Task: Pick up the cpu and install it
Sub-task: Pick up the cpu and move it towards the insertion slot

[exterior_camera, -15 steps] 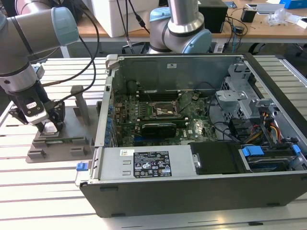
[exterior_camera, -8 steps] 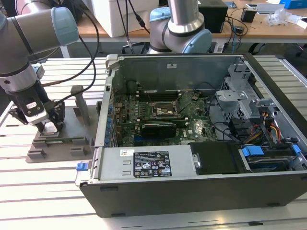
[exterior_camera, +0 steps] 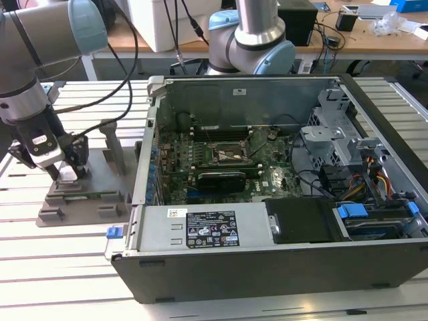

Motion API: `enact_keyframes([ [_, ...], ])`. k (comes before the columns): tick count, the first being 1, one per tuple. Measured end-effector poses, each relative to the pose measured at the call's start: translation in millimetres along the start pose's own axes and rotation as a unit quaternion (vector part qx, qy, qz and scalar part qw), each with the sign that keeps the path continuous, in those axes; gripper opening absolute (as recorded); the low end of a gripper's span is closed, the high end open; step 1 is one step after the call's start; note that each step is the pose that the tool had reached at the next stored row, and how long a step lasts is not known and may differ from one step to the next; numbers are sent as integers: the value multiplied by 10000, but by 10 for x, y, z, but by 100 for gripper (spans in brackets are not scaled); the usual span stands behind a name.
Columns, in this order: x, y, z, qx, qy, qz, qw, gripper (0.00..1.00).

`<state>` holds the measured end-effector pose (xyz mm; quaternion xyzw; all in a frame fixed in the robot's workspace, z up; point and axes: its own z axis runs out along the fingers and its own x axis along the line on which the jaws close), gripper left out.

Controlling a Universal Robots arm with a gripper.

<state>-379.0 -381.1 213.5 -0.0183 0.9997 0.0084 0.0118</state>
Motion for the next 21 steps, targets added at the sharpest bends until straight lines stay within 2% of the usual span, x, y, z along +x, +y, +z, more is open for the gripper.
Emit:
enact_keyframes([
  [1, -2, 21, -58, 1, -1, 0, 10000, 55],
  [2, -9, 62, -230, 6, 0, -1, 10000, 55],
  [4, -13, 67, -447, 6, 0, 0, 10000, 55],
  [8, -16, 69, -566, 7, 0, 0, 10000, 55],
  [16, -20, 72, -746, 6, 0, 0, 10000, 55],
  [20, -25, 75, -934, 6, 0, 0, 10000, 55],
  [21, -25, 75, -961, 6, 0, 0, 10000, 55],
])
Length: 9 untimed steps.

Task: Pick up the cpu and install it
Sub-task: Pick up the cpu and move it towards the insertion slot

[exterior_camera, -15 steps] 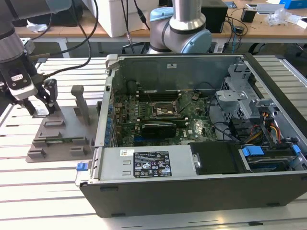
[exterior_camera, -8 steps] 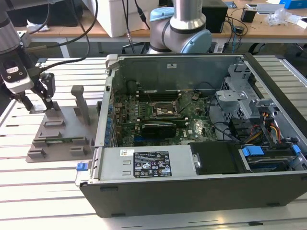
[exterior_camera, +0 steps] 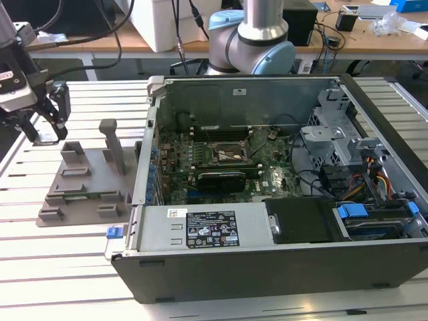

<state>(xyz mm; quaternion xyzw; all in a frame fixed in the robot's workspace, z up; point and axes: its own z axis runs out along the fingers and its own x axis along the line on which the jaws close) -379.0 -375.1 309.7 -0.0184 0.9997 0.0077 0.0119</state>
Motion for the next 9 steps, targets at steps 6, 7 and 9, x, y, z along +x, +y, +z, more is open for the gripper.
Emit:
enact_keyframes([
  [6, -4, 3, -172, -2, 0, 0, 10000, 55],
  [7, -5, 3, -189, -2, 0, 0, 10000, 55],
  [9, -6, 4, -243, -3, 0, 0, 10000, 55],
])
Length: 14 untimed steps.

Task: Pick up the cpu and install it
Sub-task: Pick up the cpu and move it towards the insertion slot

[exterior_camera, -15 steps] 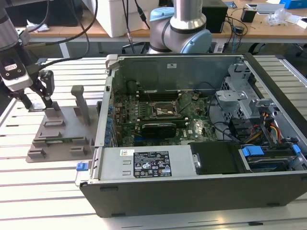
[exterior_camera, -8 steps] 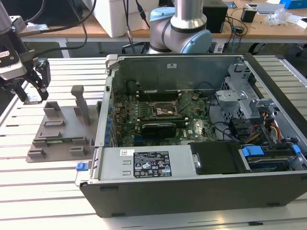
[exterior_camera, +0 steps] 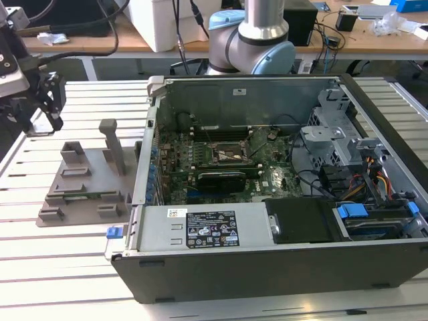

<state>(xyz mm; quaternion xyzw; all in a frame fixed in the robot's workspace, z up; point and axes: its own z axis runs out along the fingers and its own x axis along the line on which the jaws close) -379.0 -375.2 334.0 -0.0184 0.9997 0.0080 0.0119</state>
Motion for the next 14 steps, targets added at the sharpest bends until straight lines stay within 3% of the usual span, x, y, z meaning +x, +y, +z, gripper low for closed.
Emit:
enact_keyframes([
  [14, -7, 5, -287, -29, -1, 1, 10000, 55],
])
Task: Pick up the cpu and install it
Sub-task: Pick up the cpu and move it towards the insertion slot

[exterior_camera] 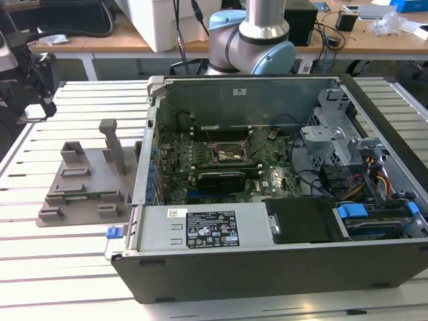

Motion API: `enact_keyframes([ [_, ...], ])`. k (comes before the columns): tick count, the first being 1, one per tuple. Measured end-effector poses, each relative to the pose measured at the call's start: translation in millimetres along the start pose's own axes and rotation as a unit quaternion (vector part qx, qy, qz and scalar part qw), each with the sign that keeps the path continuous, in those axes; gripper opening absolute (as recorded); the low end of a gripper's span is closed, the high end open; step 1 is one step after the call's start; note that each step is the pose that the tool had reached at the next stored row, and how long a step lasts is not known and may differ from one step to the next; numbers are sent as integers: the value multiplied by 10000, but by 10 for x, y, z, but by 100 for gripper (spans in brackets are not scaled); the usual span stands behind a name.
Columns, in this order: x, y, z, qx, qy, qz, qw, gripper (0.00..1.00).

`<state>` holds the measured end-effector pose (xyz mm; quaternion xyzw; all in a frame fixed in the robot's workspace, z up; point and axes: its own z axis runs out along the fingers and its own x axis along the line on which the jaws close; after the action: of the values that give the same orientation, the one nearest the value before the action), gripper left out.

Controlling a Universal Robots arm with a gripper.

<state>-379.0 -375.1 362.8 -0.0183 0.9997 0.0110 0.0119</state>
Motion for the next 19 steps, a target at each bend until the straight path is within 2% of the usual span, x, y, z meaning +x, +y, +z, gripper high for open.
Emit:
enact_keyframes([
  [2, -1, 1, -48, -11, -1, 0, 10000, 55],
  [8, -4, 1, -50, -27, -1, 0, 10000, 55],
  [9, -15, -1, -50, -27, -1, -1, 10000, 55],
  [11, -81, -2, -48, -27, -1, 1, 10000, 55],
  [16, -283, -10, -43, -27, 3, 0, 10000, 55],
  [17, -448, -15, -39, -27, 10, 1, 10000, 55],
  [19, -648, -23, -35, -28, 17, 2, 10000, 55],
])
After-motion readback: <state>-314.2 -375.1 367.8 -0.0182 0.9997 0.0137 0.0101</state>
